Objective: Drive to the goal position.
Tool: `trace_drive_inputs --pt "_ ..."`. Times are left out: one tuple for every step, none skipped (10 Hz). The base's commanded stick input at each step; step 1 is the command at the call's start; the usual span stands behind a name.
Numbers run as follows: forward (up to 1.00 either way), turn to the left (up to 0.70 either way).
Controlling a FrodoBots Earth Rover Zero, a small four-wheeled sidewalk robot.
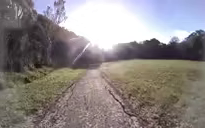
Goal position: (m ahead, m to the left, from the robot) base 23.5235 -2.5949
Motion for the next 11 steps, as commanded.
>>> trace_drive_inputs --pt "0.5 0.5" --pt "0.5 0.5" --pt "0.5 0.23" --pt "0.5 0.02" --pt "0.5 0.0" --pt "0.5 0.0" --pt "0.5 0.0" --pt "0.5 0.0" --pt "0.5 0.0" --pt "0.5 0.0" --pt "0.5 0.0"
